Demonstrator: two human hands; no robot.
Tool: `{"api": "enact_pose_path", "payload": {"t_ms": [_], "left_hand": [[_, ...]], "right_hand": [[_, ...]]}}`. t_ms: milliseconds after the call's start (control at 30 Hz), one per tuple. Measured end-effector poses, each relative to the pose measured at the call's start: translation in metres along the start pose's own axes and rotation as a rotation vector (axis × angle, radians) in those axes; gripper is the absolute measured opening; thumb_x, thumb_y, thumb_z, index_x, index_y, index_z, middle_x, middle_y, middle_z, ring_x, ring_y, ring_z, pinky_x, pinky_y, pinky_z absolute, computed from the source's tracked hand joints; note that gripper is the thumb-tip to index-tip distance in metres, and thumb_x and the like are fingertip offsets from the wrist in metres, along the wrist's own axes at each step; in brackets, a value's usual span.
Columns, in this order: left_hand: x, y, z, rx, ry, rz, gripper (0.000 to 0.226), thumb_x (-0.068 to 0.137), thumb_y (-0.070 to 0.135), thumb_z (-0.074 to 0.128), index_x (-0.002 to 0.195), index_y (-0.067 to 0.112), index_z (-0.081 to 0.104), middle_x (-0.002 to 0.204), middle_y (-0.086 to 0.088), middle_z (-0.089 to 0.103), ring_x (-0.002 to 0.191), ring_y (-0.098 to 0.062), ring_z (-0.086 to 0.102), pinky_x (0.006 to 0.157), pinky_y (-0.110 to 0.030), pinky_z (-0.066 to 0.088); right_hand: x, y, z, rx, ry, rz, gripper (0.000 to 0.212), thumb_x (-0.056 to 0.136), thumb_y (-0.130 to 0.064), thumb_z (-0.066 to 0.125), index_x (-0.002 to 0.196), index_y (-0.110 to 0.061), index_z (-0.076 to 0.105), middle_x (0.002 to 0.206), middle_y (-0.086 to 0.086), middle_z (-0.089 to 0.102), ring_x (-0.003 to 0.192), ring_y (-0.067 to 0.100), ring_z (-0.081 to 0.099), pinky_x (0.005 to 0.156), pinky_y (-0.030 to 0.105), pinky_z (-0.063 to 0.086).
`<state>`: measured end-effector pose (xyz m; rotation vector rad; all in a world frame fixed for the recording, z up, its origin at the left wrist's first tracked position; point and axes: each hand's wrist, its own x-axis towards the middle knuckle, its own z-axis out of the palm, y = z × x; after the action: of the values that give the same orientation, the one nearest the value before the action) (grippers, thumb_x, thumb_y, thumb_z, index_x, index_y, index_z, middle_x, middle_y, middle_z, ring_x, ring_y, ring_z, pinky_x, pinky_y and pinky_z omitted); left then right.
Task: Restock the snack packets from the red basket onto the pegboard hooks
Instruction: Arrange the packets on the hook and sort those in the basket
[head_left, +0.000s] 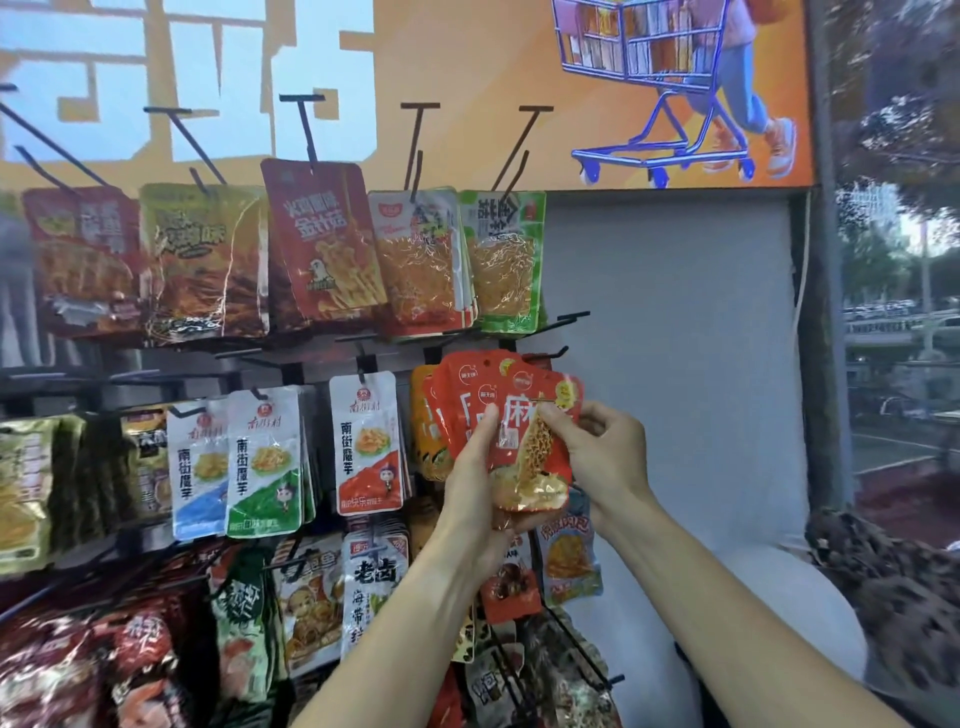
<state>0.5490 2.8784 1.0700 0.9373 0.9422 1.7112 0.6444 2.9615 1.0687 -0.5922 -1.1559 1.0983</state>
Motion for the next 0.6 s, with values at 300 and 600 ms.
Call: {"api": "enact_pose_path", "payload": {"t_ms": [300,600], "left_hand": [[-0.004,0.002,-0.006,0.074,0.011,0.036,0.047,0.097,0.062,0.06,0.123,0.025,0.07,0.109,-0.01,0.081,0.098,-0.034,0.079,0.066,-0.041,0.067],[-0.005,0.003,-0.009,0.083,0.01,0.052,0.04,0.098,0.059,0.062,0.121,0.028,0.068,0.106,-0.008,0.082,0.096,-0.036,0.079,0.07,-0.046,0.067]], "right_hand": [[0.048,-0.018,-0.011,-0.118,0.048,-0.207,0.037,0.095,-0.017,0.075,0.104,-0.044,0.052,0.105,0.01,0.073,0.085,0.027,0.077,0.069,0.055,0.064],[0.064,-0.018,-0.011,-0.36,0.0,-0.231,0.037,0.096,-0.017,0.074,0.13,-0.029,0.064,0.114,0.002,0.067,0.095,0.021,0.072,0.079,0.045,0.065]]}}
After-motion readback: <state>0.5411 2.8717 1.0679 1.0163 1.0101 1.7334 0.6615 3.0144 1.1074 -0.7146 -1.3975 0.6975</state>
